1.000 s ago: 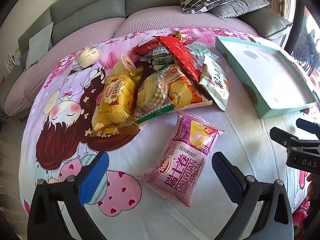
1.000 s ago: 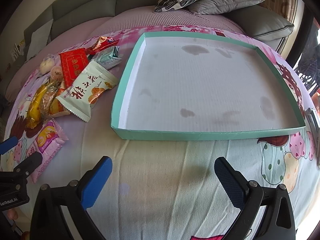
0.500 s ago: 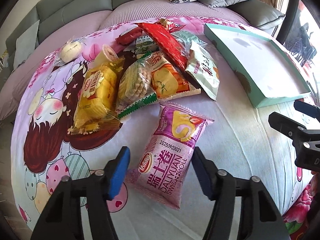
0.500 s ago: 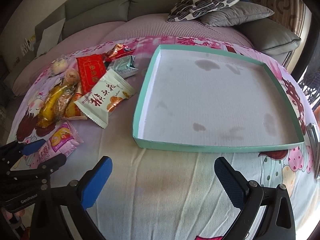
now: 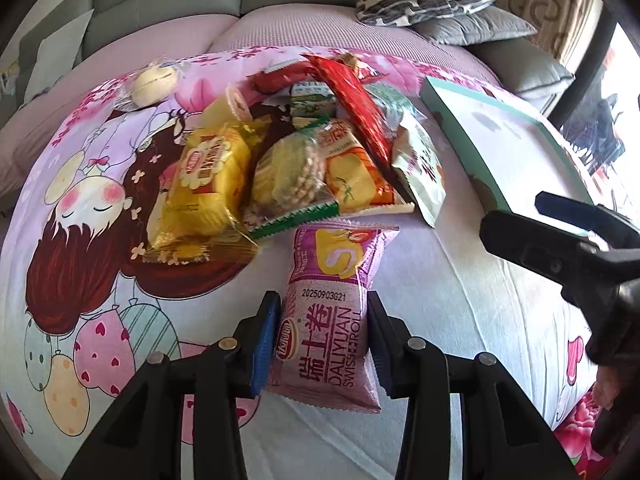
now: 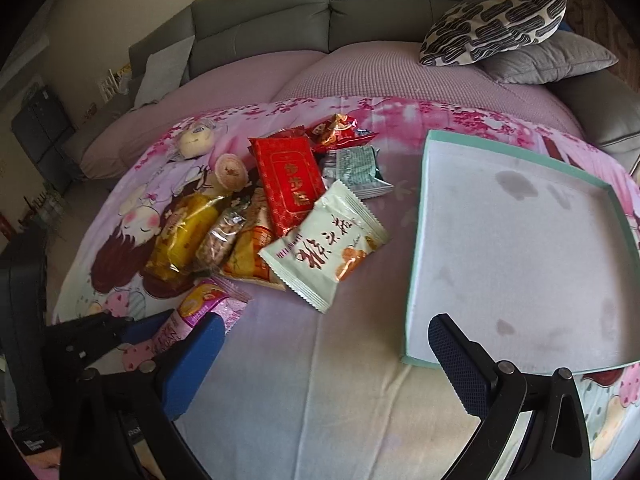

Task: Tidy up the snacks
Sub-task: 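Grasp the pink Swiss roll bag with left tool while right tool grasps white pastry pack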

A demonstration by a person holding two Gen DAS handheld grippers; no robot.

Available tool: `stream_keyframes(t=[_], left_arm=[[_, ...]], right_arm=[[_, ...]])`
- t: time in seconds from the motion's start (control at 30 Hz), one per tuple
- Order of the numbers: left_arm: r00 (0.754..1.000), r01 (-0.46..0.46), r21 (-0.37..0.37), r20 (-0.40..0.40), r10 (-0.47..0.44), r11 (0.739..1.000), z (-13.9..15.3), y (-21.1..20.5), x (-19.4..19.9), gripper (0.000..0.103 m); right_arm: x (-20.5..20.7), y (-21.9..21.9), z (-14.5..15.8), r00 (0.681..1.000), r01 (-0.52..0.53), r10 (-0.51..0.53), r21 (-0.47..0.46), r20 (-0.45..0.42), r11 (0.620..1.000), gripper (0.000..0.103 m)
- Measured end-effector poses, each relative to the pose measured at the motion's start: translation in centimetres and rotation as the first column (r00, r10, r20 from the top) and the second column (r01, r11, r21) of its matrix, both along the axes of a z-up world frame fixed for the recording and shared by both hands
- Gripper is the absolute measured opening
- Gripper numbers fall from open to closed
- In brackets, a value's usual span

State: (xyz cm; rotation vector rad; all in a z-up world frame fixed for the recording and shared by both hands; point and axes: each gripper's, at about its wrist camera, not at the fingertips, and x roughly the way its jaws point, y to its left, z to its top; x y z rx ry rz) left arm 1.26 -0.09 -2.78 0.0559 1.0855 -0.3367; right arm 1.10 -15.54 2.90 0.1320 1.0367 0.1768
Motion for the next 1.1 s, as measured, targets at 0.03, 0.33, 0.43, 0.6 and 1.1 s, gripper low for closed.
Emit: stream_keyframes(t=[0.03, 0.33, 0.43, 0.6, 1.1], left_arm=[[1.000, -0.009, -0.008, 0.003, 0.009, 1.000, 0.1, 0.3, 0.0, 0.044], [0.998, -0.063, -0.030, 0.015, 0.063, 0.998, 0.2, 1.9, 0.3, 0.044], [0.998, -0.064, -0.040, 0.012, 0.064, 0.997, 0.2, 2.0, 0.3, 0.044], [0.998, -0.064, -0.062, 0.003, 0.064, 0.996, 0.0, 2.2, 0.4, 0.044], [0.998, -0.060, -0.108, -0.043, 0.056, 0.992, -1.0, 2.2, 0.6, 0.044]], right_arm=[[0.4, 0.1, -0.1, 1.000, 0.004, -0.004, 0.026, -0.010, 1.000, 0.103], [3.8, 0.0, -0.9, 0.992, 0.097, -0.086, 0.131, -0.087, 0.987, 0.085], [4.9, -0.4, -1.3, 0.987, 0.129, -0.113, 0.146, -0.113, 0.981, 0.075], [6.4, -0.8, -2.3, 0.977, 0.169, -0.148, 0.138, -0.151, 0.976, 0.065], [7.6, -1.2, -4.2, 0.959, 0.223, -0.191, 0.142, -0.208, 0.964, 0.060]])
